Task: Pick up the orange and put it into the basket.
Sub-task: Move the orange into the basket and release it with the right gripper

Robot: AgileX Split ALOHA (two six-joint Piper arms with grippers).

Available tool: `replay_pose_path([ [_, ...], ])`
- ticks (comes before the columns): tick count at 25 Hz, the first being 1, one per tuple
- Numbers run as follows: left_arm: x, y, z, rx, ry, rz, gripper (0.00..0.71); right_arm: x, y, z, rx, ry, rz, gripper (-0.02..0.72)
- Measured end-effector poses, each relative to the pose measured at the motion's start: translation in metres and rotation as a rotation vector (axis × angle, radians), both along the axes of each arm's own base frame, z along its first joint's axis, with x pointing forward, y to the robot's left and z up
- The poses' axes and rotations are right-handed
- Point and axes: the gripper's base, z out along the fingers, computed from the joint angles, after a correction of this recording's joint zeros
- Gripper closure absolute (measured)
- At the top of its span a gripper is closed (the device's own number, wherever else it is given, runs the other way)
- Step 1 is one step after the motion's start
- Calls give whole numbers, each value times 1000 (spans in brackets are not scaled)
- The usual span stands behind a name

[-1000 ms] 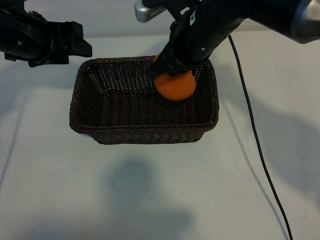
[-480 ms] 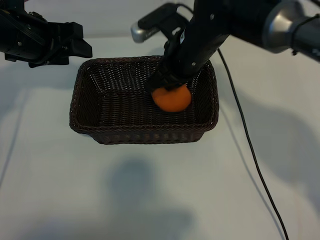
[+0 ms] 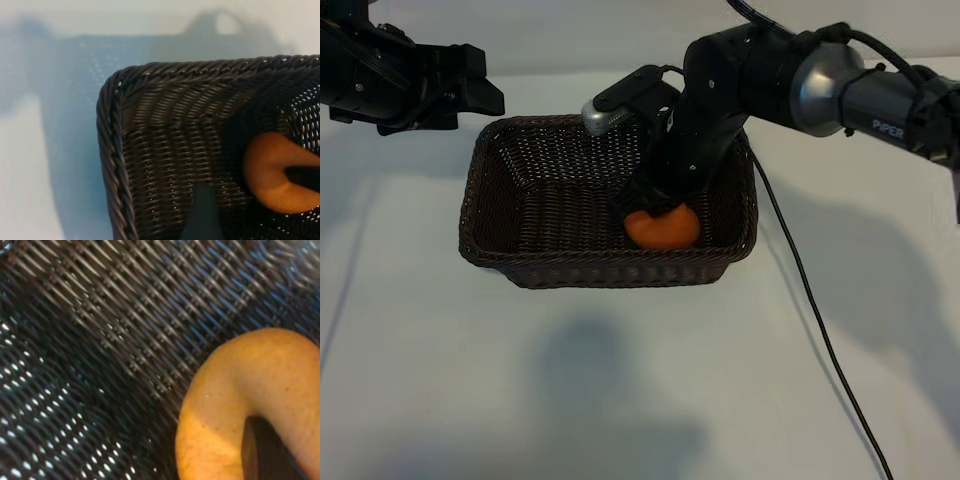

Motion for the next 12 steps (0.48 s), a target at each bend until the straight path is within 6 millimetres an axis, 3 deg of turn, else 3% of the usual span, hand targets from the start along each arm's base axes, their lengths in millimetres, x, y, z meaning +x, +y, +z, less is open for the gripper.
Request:
replay_pose_path([
  [9, 0, 0, 0, 0, 0, 0, 121, 0, 0, -3, -1, 6, 1, 613],
  [12, 0, 0, 0, 0, 0, 0, 121, -1, 0, -3, -1, 19, -12, 546],
])
